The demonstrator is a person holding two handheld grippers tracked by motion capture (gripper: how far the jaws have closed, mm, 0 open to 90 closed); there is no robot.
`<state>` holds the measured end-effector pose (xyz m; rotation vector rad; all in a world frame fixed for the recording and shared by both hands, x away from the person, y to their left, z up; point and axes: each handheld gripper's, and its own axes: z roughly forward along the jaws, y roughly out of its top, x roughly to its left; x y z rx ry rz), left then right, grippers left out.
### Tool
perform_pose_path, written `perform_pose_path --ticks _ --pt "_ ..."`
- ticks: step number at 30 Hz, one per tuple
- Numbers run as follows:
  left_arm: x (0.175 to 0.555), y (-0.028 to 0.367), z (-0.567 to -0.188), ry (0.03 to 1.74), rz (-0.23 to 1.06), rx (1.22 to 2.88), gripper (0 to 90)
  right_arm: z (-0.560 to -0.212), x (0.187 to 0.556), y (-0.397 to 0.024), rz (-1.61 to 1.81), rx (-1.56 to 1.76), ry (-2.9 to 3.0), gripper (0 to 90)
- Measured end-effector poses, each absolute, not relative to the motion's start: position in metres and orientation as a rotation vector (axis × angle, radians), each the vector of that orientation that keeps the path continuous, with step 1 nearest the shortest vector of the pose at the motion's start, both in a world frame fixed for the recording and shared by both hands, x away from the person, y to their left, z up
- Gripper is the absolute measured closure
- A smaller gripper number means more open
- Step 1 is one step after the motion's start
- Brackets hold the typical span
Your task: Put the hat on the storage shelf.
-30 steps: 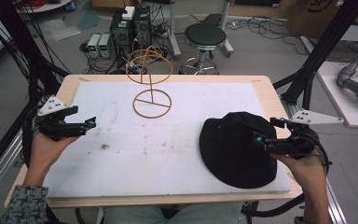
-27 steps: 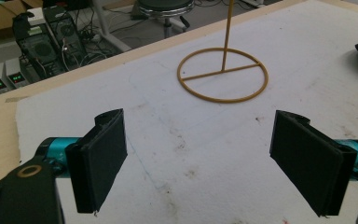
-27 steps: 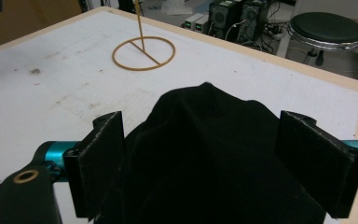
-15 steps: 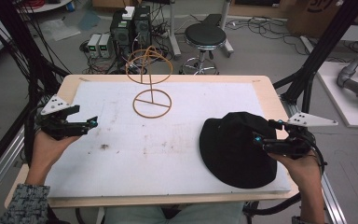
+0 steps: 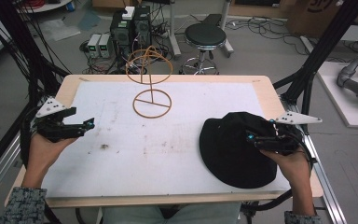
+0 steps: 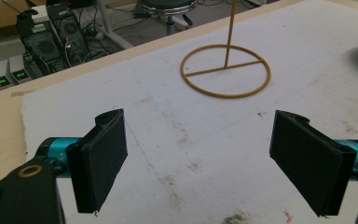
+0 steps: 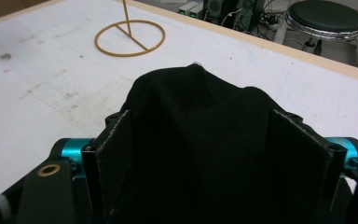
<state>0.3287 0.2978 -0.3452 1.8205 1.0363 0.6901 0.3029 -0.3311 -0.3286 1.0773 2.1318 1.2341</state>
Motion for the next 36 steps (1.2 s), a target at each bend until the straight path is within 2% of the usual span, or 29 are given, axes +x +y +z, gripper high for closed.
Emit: perform_pose_path --ticks 6,23,36 --pt "0.3274 0.2994 -0.3448 1.041 0.695 1.814 19.2 -0.3332 0.306 -0.3309 1.202 1.094 2.139 29.8" --pt "0.3268 0.3005 -0.3456 1.049 0.693 1.817 19.3 -0.3364 0.3072 -0.3315 1.182 1.074 2.178 53.9" --pt "0.3278 0.301 -0.3471 1.057 0.69 1.815 19.3 -0.3376 0.3063 -0.3317 1.194 1.023 2.196 63.0"
